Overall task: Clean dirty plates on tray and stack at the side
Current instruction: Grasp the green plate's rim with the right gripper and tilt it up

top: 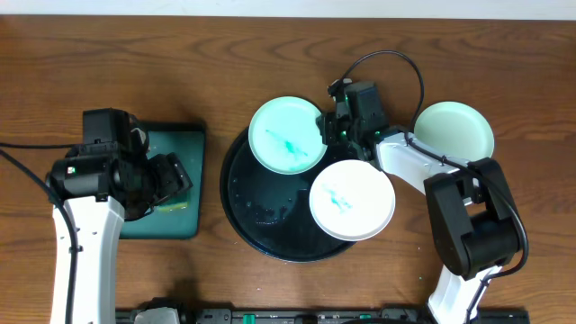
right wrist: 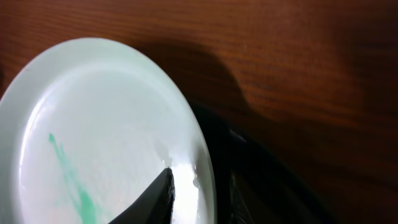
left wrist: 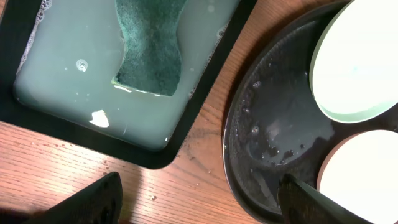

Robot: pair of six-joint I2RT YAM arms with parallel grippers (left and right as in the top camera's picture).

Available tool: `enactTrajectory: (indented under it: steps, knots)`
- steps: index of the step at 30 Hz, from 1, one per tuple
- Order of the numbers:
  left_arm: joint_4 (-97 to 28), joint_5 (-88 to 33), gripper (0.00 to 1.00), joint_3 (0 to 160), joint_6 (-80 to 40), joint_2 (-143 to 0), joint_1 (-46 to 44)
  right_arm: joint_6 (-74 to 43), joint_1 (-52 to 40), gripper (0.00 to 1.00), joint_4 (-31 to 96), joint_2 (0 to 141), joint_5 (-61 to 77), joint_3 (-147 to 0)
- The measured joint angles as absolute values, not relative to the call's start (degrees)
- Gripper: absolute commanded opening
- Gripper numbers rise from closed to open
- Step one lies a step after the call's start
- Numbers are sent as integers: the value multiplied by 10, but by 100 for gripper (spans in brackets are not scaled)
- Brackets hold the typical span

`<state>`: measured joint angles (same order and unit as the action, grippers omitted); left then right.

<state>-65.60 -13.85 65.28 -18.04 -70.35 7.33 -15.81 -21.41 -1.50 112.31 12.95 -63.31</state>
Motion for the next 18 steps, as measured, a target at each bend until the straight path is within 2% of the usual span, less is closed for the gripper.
enactTrajectory:
  steps: [18]
  knots:
    - [-657, -138, 80, 653, -180, -703, 73, -183, -227, 20, -29, 1150, 124, -633]
